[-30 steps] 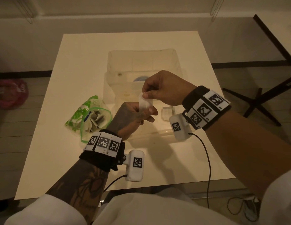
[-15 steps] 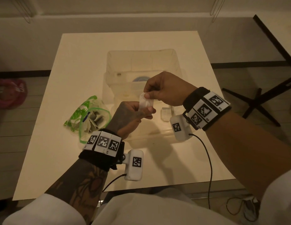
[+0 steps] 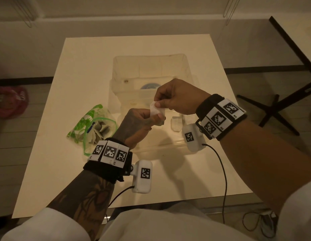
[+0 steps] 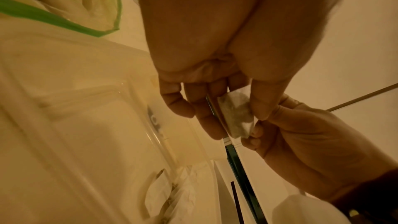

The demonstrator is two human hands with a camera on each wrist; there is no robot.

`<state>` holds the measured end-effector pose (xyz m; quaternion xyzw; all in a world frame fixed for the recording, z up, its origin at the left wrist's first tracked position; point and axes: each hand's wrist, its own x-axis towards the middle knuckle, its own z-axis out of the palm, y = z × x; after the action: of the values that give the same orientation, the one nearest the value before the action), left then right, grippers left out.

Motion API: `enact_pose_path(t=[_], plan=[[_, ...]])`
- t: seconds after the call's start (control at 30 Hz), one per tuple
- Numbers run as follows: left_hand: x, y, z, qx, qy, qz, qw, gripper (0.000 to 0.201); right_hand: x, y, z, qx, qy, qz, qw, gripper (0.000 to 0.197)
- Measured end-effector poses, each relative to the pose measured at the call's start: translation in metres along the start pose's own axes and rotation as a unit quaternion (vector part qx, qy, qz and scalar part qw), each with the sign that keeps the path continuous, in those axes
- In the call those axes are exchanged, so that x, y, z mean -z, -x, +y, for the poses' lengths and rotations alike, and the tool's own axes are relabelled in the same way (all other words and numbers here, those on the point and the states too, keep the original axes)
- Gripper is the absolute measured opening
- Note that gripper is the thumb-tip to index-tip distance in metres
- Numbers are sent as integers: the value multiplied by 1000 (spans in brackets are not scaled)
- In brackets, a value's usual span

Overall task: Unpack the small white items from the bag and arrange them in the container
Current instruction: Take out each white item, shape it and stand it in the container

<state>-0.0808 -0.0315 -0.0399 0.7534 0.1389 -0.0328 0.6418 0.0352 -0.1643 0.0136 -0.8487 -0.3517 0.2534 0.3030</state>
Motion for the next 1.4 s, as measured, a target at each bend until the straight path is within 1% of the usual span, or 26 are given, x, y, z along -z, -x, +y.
enact_pose_path(t=[0.1, 0.23, 0.33, 0.43, 0.6, 0.67, 0.8, 0.87, 0.97, 1.1, 1.23, 1.4], plan=[[-2, 0, 1, 8, 16, 1, 1000, 22, 1, 0, 0, -1, -2, -1, 1000, 5], [-2, -1, -2, 6, 3, -14, 1000, 15, 0, 1, 3, -7, 6, -1, 1000, 5], [-1, -2, -4, 12, 2, -11, 1000, 15, -2, 1, 5, -9, 1, 2, 1000, 6], [-1, -4, -5, 19, 5, 8, 1000, 15, -2, 1, 6, -8, 0, 1, 1000, 5], [-3, -7, -4, 6, -29, 59, 998, 10, 0, 0, 11, -15, 11, 1, 1000, 7], [-3, -9, -4, 6, -48, 52, 997, 8, 2, -2, 14, -19, 27, 1, 999, 5], [-11, -16, -5, 24, -88, 54, 994, 21, 4, -4, 20, -25, 53, 19, 998, 8], [-13, -19, -4, 36, -106, 52, 992, 19, 5, -6, 24, -37, 73, 24, 996, 10], [-14, -20, -5, 71, -113, 27, 991, 14, 4, -11, 34, -61, 124, 28, 990, 12], [-14, -17, -11, 101, -138, 5, 985, 14, 0, -22, 52, -99, 181, 34, 978, 13], [-10, -12, -15, 113, -150, -4, 982, 19, -3, -30, 66, -137, 213, 34, 967, 13], [-5, -7, -15, 135, -165, -10, 977, 23, -6, -37, 72, -168, 239, 13, 956, 15]])
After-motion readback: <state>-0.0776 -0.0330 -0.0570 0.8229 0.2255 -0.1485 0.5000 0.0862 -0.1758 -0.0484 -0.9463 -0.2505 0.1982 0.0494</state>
